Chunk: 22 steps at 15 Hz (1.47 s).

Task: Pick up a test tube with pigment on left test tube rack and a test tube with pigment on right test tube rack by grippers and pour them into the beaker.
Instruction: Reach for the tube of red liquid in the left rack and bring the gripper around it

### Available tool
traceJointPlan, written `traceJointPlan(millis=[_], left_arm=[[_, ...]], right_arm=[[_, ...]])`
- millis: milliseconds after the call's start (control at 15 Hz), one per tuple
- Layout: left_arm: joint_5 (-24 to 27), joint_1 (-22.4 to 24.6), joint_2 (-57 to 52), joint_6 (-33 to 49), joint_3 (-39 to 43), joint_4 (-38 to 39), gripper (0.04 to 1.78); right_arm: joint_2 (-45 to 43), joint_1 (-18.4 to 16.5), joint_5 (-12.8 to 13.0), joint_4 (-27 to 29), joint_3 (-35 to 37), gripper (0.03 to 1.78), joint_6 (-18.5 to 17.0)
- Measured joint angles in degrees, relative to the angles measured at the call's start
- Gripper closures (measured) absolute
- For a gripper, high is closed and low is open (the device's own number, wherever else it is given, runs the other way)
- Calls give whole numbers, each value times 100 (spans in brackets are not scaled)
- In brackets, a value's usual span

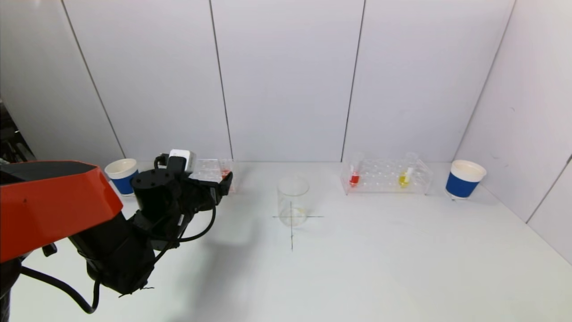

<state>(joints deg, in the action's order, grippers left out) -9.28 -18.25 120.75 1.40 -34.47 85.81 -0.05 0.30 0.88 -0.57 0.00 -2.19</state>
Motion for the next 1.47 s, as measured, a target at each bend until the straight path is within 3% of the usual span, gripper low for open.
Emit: traceJointPlan(millis=[933, 1467], left_arm=[[-91, 135, 905, -35, -1615, -775, 6], [-105, 216, 1098, -55, -2087, -1128, 6]], right_arm=[[0, 2, -2, -2, 0, 4, 2], [0, 2, 0, -2, 0, 4, 0]])
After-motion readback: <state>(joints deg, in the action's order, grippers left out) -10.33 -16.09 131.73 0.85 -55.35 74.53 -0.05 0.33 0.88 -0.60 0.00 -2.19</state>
